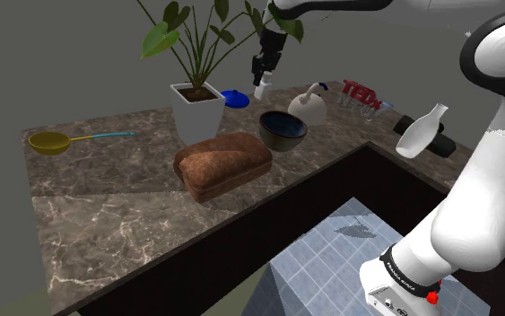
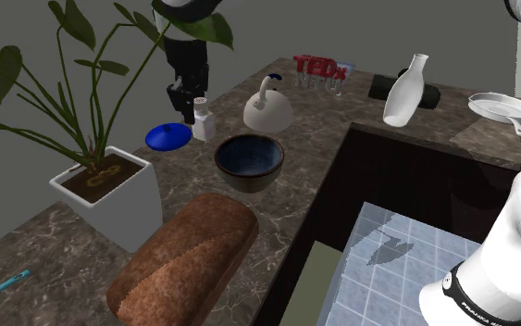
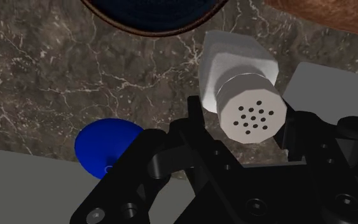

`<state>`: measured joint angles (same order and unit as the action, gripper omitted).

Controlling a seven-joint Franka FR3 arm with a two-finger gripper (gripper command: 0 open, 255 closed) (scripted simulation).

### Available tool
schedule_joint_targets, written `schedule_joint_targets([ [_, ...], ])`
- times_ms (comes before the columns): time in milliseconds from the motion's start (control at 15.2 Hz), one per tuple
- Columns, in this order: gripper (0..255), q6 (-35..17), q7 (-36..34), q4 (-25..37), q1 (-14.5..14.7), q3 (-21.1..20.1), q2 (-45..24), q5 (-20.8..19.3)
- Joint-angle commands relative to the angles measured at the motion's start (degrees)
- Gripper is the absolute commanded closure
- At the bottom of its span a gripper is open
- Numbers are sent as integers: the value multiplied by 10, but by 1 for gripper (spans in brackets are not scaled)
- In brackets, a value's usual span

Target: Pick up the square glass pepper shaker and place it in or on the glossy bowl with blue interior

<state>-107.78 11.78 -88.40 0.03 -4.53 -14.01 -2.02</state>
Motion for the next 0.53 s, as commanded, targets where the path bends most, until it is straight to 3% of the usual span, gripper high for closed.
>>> schedule_joint_targets([
  [0,255,-12,20,-48,-13,6,36,6],
  [462,255,-36,88,-168,-50,34,133,19],
])
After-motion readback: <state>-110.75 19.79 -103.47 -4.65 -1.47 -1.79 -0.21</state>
